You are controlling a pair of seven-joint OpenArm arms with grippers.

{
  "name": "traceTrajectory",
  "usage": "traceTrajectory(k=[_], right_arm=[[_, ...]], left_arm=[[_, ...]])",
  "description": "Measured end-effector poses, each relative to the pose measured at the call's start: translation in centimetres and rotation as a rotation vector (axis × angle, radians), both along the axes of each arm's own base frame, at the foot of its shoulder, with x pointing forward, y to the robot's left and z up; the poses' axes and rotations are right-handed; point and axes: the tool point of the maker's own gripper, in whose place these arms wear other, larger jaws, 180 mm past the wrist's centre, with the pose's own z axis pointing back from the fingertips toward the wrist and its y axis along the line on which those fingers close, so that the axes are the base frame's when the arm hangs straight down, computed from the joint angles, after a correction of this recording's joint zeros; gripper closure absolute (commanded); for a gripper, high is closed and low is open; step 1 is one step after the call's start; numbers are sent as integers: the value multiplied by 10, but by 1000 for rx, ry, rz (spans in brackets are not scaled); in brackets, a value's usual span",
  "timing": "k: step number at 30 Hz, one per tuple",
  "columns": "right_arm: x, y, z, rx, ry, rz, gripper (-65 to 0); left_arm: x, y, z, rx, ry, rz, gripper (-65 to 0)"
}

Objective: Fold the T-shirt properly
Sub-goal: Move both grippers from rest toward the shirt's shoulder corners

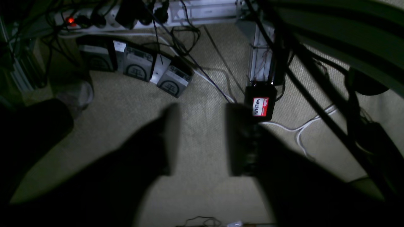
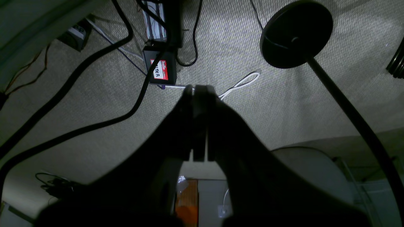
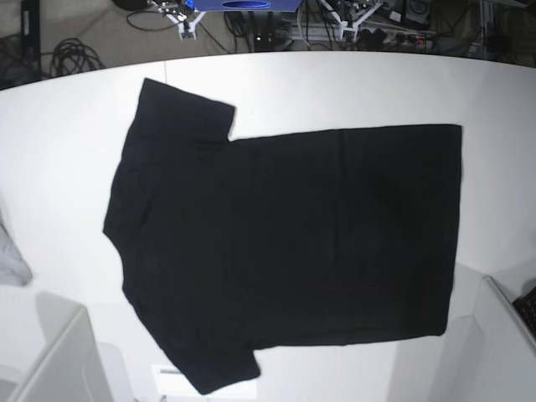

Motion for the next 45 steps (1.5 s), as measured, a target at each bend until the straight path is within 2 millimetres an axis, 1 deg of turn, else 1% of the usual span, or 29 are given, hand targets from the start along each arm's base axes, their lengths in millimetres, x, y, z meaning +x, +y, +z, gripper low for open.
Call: traceTrajectory(k=[2,3,4,6,7,10,15,18,21,26,37,41,42,45], right_arm=[[0,0,0,0,0,0,0],[0,0,0,0,0,0,0],[0,0,0,0,0,0,0],[0,0,0,0,0,0,0],[0,0,0,0,0,0,0],[0,-2,0,-2,0,1,0],[0,-3,0,-5,0,1,0],[0,-3,0,-5,1,1,0],[0,-4,0,-5,0,1,0],[0,-3,0,-5,-1,1,0],[0,-4,0,-5,-1,1,0],[7,-4,1,-6,-36,-3,0],[10,-4,2,-5,-54,-4,0],[8,-6,8,-10,-100,-27,0]], left_arm=[[0,0,0,0,0,0,-360],[0,0,0,0,0,0,-347],[0,0,0,0,0,0,-319],[0,0,0,0,0,0,-237],[0,0,0,0,0,0,-186],[0,0,0,0,-1,-1,-5],[3,0,0,0,-5,-1,0],[16,-1,1,-3,-82,-5,0],[20,-1,1,-5,-104,-6,0],[17,-1,1,-4,-99,-5,0],[17,-1,1,-5,-99,-6,0],[12,-2,4,-6,-116,-16,0],[11,-1,5,-6,-123,-17,0],[10,11,13,10,-168,-29,0]])
